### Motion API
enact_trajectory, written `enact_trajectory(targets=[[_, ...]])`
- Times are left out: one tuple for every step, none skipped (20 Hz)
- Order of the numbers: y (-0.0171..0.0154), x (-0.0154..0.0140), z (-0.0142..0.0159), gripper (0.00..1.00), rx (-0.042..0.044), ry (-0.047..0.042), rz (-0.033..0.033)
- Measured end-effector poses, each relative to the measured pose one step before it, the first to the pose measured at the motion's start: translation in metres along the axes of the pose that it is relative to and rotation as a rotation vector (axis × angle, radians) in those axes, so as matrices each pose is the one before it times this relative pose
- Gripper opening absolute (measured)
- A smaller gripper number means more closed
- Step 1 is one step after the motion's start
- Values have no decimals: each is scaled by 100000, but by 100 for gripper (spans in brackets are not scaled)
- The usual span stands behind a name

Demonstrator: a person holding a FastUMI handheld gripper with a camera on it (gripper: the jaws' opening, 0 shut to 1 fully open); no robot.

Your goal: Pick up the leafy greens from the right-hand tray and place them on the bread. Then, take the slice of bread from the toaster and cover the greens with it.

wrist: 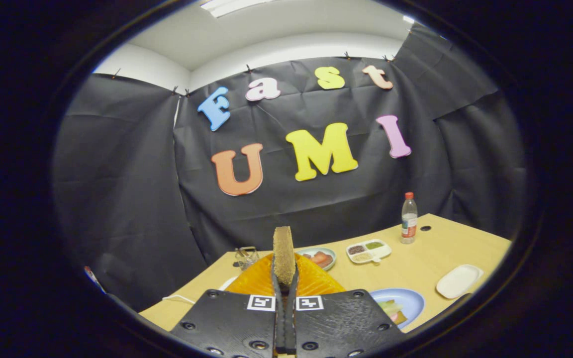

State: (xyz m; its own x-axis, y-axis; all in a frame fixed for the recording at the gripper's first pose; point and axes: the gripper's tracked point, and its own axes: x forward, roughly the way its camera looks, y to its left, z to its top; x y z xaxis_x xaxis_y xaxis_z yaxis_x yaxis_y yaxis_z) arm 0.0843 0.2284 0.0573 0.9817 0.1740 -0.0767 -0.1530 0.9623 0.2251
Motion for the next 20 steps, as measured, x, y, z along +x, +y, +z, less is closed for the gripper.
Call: enact_trajectory(targets=[[-1490,90,-497,0,-317,1692,-1732],[-1606,125,-616,0,-385,1496,-1765],[-1410,149,-529,0,-282,1154,-2019],[-1498,390,-746,0,217,1691,-1821],[-1346,427,-950,1,1272,2474,-911],[-788,386,-1036,0,1874,2243,82],[-894,499,-977,0,2455,2643,-105],[-792,466,-953,1,2774,2657,206],[-617,427,-807,0,2806,2381,234],[-532,406,-716,0,2607,2061,513],[-465,381,-737,0,2750,2044,447],[-394,275,-647,0,2692,1592,755],[-425,265,-515,0,2271,1553,565],[-285,159,-373,1,1986,836,1038],[-333,116,-13,1,1544,-21,514],[-905,52,-114,1,1381,-217,-710],[-576,94,-21,1,1600,1,319],[-458,94,-298,1,1910,677,144],[-576,-237,-214,1,1457,872,-219],[-733,391,-428,5,1031,931,-870]])
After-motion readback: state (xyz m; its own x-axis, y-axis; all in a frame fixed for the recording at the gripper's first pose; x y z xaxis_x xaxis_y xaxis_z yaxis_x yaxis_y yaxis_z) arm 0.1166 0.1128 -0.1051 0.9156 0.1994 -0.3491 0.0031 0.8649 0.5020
